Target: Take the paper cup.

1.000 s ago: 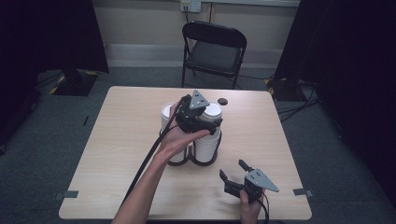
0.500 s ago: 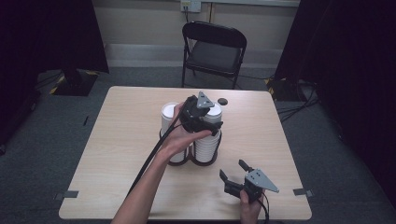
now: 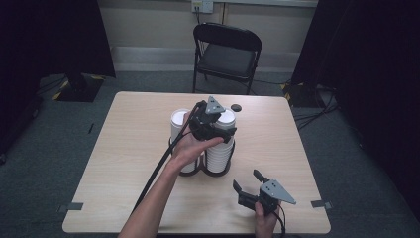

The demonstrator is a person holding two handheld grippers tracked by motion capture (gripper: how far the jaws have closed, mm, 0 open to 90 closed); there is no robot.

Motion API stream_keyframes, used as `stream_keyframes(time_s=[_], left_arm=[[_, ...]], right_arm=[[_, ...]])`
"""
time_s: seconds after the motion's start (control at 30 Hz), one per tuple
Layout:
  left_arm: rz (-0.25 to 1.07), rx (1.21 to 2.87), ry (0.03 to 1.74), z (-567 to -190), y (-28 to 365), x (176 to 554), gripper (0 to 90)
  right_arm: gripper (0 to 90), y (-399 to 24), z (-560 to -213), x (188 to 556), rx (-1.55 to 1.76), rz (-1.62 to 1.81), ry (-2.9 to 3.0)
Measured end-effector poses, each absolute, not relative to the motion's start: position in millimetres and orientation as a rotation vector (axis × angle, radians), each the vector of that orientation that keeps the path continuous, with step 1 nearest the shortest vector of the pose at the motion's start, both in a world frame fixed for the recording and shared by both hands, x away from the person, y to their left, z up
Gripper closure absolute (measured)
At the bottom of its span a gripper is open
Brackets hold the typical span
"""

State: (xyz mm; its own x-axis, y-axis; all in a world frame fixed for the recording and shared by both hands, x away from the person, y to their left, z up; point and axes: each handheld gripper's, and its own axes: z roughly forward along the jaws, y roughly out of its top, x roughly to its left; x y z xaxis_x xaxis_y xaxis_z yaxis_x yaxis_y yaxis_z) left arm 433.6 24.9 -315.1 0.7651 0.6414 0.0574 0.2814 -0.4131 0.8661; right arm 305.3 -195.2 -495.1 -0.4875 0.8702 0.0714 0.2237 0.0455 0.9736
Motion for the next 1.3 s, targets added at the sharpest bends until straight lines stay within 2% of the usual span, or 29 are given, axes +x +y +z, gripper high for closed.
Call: stream_keyframes(time_s=[0.57, 1.3], left_arm=[[0.469, 1.882, 0.684, -306, 35, 428, 20.9], [0.536, 1.773, 0.634, -296, 39, 417, 21.0]], right_arm=[[14.0, -195, -495, 306, 1.101, 1.474, 1.765], [13.9, -196, -495, 305, 1.106, 1.482, 1.762]])
